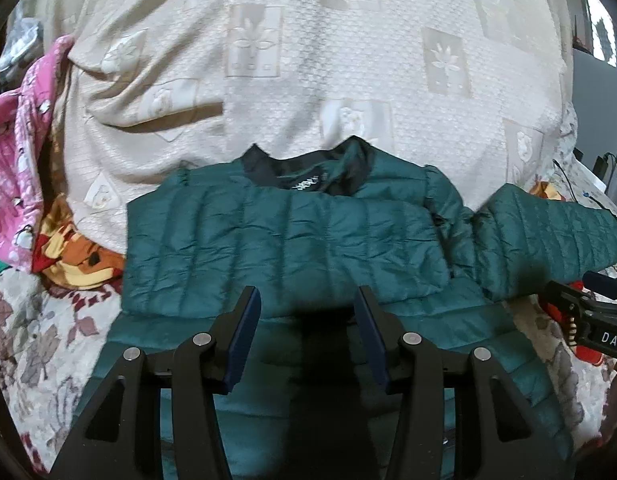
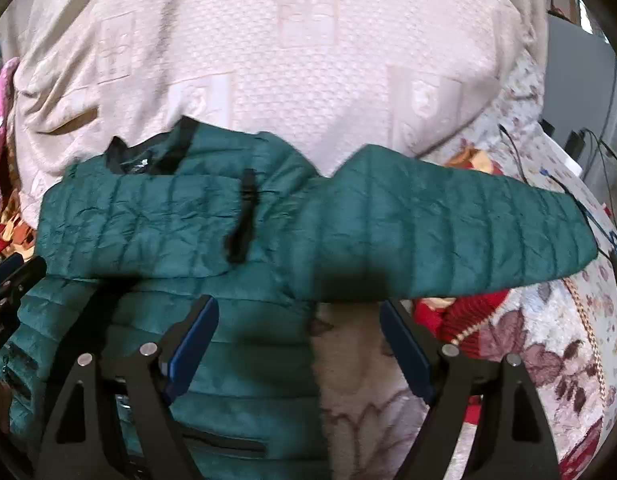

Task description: Fold large clothes

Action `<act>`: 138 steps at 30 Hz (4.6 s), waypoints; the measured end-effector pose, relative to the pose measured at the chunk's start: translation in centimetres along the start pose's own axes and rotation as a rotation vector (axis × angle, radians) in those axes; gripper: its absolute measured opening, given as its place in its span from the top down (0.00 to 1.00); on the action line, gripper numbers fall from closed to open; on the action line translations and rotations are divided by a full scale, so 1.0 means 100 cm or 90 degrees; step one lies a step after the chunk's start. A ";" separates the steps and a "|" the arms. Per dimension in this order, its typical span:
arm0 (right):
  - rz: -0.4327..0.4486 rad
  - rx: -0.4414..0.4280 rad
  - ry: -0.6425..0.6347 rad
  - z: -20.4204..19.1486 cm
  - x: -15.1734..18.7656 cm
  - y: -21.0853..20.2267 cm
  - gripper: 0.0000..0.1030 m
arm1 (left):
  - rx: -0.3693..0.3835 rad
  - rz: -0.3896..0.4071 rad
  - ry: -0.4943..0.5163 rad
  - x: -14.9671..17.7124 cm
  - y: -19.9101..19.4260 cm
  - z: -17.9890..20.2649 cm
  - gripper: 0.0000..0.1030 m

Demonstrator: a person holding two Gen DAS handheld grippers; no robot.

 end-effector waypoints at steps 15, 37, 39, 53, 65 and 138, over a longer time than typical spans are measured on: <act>-0.013 0.033 0.057 0.061 0.005 0.010 0.17 | 0.028 -0.020 0.011 -0.002 0.017 0.038 0.70; 0.018 0.151 0.099 0.163 -0.022 0.018 0.16 | 0.014 -0.036 -0.015 -0.002 0.033 0.016 0.70; 0.027 0.173 0.102 0.179 -0.026 0.017 0.16 | 0.010 -0.032 -0.020 -0.002 0.033 0.011 0.70; 0.031 0.320 0.208 0.340 -0.036 0.020 0.12 | -0.021 -0.013 -0.040 0.000 0.024 -0.042 0.70; 0.077 0.109 0.220 0.296 -0.041 0.006 0.89 | -0.056 -0.035 -0.057 0.016 0.032 -0.103 0.70; -0.040 -0.422 -0.116 -0.241 -0.063 0.024 0.37 | -0.044 -0.055 -0.177 0.017 0.052 -0.177 0.70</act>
Point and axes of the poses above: each gripper's, at about its wrist camera, not at the fingertips, and y roughly the way its jaws point, z to its right, x to its underside, the point moved 9 cm from there along y, roughly the way its jaws point, and after that the axes turned 2 degrees about -x, right-handed, at the moved point
